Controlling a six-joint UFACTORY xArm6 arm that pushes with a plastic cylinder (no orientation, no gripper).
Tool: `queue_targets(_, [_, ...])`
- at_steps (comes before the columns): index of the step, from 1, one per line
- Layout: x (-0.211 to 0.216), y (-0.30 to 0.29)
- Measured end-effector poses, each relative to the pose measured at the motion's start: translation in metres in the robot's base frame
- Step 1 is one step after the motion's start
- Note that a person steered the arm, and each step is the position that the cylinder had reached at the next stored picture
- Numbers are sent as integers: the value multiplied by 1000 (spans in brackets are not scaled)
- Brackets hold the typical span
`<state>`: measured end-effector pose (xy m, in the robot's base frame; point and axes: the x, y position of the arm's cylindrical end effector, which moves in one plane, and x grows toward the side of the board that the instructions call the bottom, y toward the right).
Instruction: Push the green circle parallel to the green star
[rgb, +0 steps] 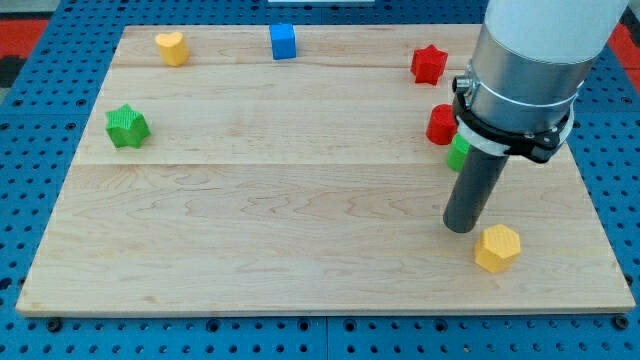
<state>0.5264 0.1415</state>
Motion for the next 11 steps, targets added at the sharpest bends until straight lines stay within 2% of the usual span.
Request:
queue_targets(2, [-17,75])
queue_targets(4, [-83,74])
queue_targets(5, [-88,4])
queue_targets(6, [-92,12])
queue_targets(8, [-134,-108])
queue_targets(9, [-166,-129])
queue_targets(10, [-164,-143])
queue_targets(11, [-123,-143])
